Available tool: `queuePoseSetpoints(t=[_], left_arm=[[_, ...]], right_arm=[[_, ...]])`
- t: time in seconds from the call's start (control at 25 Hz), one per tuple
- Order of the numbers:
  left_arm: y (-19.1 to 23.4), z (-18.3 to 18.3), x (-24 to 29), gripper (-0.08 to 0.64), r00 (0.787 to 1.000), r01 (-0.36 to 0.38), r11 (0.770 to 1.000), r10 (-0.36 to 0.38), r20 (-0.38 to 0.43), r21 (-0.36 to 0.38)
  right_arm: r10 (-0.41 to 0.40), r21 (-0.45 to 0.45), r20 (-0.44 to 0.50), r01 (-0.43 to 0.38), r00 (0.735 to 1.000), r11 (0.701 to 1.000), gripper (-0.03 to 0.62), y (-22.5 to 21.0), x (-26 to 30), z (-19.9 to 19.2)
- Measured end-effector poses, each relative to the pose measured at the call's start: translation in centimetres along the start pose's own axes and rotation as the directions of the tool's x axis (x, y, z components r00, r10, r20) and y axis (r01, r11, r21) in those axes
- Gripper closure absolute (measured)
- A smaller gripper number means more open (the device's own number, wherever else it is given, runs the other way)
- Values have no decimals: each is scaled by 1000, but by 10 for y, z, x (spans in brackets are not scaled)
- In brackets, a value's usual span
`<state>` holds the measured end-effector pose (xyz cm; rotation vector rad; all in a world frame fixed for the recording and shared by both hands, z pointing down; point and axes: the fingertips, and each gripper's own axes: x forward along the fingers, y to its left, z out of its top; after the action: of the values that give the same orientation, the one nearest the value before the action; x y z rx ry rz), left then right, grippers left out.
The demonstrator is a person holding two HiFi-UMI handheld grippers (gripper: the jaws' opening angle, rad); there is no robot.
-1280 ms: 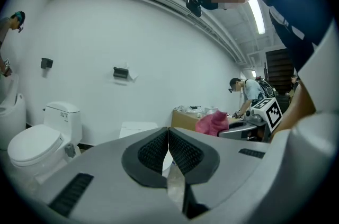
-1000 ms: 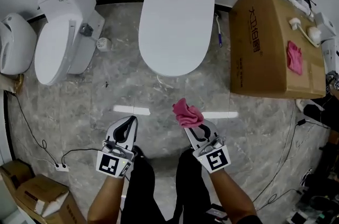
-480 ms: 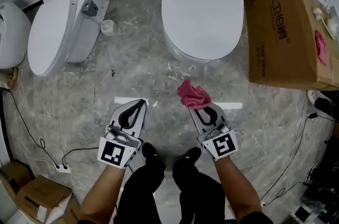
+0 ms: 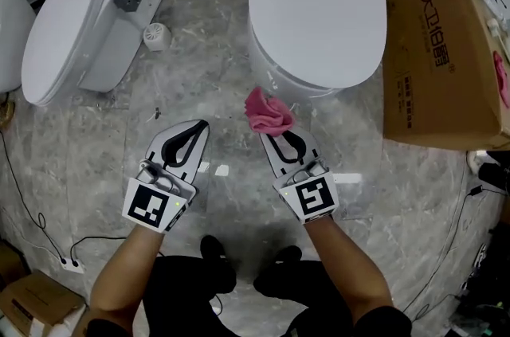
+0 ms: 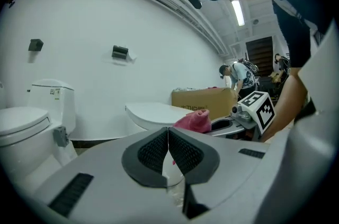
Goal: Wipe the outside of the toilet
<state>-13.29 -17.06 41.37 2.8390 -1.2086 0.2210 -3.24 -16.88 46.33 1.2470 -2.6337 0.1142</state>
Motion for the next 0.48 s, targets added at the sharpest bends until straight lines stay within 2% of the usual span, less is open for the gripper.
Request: queuePoseSetpoints(t=[0.2, 0.28, 0.4, 0.48], left_arm=[[12, -32, 4, 543, 999, 39, 998, -37, -32, 59], [14, -40, 5, 543, 998, 57, 993, -52, -47, 103], [16, -41, 5, 543, 998, 64, 982, -60, -28, 175], [18, -40, 5, 543, 998, 59, 979, -58, -13, 195]], right_arm=[[-27, -15, 11, 27, 1000, 1000, 506, -2, 36, -25], [-52, -16, 16, 53, 998, 998, 506, -11, 49, -33], [-100, 3, 10, 100, 995, 995, 506, -29, 68, -46], [-140, 18, -6, 140, 990, 990, 506, -41, 80, -50]])
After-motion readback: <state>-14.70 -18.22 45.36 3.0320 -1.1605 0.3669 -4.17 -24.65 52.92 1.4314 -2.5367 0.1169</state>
